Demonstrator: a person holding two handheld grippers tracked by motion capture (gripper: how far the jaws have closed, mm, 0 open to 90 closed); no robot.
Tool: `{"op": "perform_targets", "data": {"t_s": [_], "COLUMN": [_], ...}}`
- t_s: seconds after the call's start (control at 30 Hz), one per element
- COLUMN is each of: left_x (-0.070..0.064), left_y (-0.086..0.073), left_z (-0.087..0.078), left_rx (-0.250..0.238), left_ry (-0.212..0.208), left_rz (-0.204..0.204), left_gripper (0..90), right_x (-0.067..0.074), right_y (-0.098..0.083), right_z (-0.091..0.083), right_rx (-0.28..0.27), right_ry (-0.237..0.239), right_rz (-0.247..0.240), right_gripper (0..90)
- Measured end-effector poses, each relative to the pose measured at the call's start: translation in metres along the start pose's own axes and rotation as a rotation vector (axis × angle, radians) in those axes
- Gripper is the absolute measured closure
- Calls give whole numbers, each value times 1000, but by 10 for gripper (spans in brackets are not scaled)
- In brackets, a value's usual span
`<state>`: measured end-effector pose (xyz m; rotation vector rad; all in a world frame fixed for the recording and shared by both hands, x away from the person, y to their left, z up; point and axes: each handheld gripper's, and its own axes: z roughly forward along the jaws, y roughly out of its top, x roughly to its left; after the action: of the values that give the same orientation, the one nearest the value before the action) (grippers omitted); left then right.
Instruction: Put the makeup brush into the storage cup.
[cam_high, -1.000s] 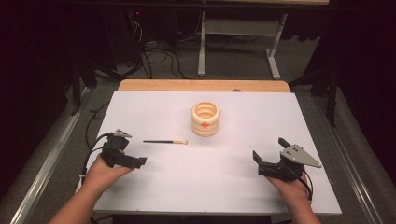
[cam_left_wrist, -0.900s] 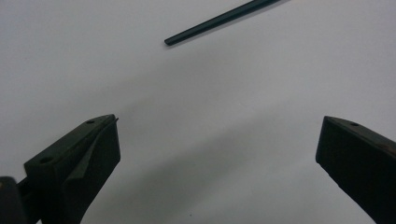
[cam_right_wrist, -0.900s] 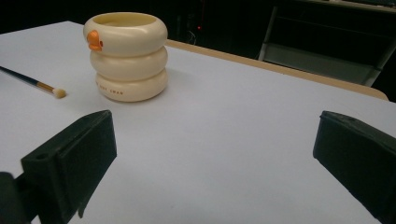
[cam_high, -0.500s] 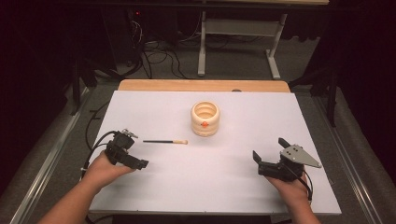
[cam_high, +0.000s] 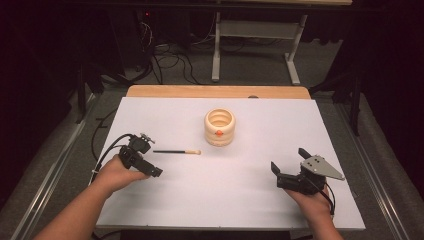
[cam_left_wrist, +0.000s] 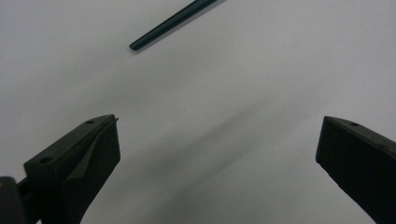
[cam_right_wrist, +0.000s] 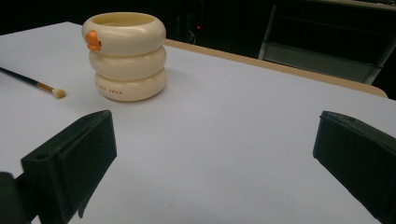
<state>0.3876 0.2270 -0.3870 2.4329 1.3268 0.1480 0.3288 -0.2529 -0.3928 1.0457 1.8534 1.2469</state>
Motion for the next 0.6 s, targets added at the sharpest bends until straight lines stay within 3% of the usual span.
{"op": "perform_targets", "data": {"t_s": [0.2, 0.6], "left_x": [2, 12], "left_y": [8, 23], "left_z": [3, -11], "left_rx": [34, -28], "left_ry": [7, -6], "left_rz": [-4, 9], "left_gripper": [5, 5], "right_x": [0, 2], "right_y": [0, 0], "right_z": [-2, 2], "right_rx": [-8, 5], "right_ry": [8, 11], "right_rz": [2, -3], "right_gripper": [10, 9]}}
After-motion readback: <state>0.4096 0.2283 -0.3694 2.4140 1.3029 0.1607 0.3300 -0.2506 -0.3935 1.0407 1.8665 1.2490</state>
